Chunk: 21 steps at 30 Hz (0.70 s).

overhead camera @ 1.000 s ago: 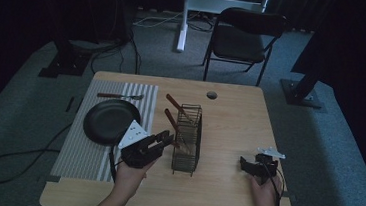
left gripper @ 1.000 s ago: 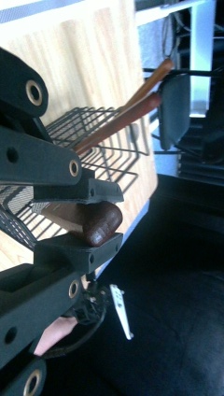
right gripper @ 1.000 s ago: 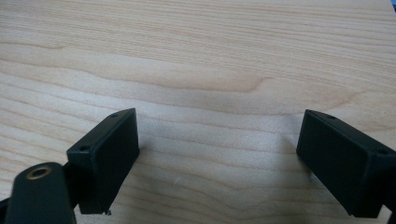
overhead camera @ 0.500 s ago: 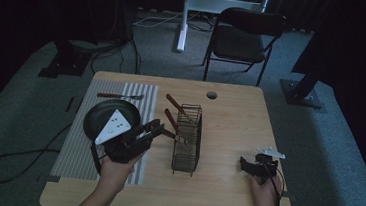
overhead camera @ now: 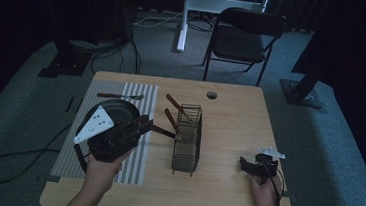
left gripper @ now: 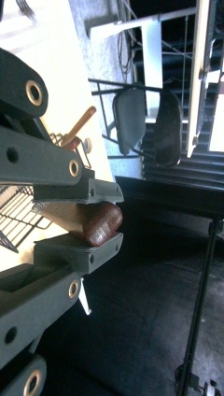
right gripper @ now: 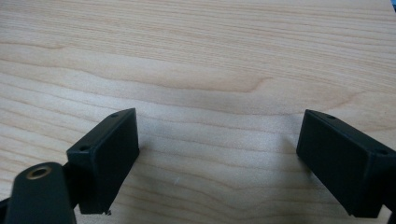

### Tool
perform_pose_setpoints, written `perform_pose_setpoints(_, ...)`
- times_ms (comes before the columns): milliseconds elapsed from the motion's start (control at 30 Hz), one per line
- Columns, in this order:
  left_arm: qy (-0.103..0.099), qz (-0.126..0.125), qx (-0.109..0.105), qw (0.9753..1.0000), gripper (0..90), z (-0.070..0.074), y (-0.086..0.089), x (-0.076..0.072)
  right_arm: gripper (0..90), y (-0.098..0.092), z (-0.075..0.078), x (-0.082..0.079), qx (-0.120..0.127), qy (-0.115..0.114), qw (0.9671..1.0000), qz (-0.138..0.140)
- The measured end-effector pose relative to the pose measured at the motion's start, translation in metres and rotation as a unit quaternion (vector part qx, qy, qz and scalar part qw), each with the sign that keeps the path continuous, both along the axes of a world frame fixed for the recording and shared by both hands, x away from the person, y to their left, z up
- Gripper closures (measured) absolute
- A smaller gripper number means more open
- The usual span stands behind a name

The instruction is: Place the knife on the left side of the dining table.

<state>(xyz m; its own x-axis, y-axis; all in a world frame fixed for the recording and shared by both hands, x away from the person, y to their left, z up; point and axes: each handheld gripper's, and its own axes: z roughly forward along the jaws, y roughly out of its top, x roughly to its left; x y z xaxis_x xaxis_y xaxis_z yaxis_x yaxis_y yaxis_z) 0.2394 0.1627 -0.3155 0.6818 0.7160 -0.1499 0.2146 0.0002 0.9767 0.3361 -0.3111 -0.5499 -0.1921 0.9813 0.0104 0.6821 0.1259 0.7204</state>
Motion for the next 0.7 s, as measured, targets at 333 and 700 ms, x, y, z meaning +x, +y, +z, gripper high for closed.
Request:
perform_pose_setpoints(333,0.018,0.024,0.0,0.9995,75.9,-0.014,0.035,-0.002,12.0,0.0,0.0,0.0,0.0,0.0,1.0,0.0)
perform_pose_setpoints(700,0.045,0.055,0.001,0.9975,75.9,-0.046,0.075,-0.004,12.0,0.0,0.0,0.0,0.0,0.0,1.0,0.0)
